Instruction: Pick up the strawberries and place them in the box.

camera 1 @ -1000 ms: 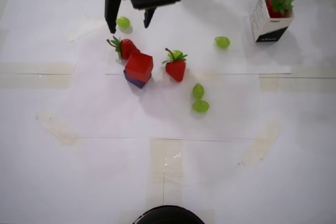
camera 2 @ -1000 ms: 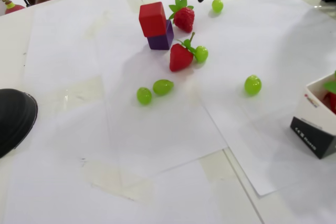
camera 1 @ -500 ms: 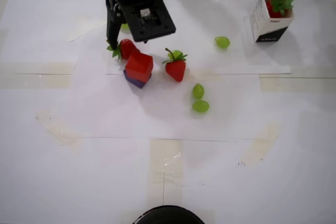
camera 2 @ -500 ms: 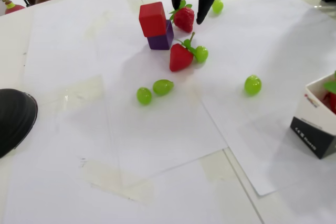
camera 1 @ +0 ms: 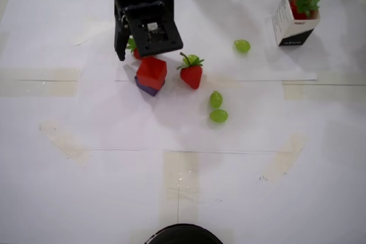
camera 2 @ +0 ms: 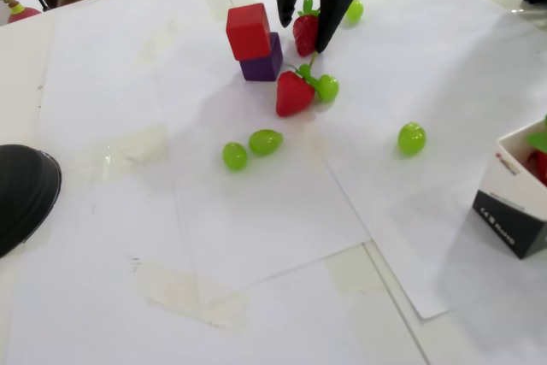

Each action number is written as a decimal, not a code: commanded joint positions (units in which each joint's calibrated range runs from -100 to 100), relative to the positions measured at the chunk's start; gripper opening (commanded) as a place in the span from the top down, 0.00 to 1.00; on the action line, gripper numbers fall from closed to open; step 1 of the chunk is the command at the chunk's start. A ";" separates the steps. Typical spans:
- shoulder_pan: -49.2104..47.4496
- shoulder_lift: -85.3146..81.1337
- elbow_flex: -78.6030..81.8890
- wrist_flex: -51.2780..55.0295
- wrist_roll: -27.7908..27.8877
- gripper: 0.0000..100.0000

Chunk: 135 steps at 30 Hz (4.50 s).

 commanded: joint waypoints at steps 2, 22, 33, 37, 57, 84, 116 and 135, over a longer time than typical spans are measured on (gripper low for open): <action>-0.04 -0.25 0.04 -0.16 -0.68 0.78; -1.66 -4.29 -4.69 8.01 -1.22 0.84; -8.05 -17.27 -23.05 32.27 -4.84 0.84; -14.89 -21.23 -27.50 39.13 -8.40 0.83; -50.18 -19.77 -13.41 21.00 -23.54 0.82; -44.38 -23.90 8.22 19.61 -19.63 0.74; -46.73 -23.98 23.31 -5.47 -22.81 0.71; -45.11 -23.64 24.22 -3.84 -20.95 0.84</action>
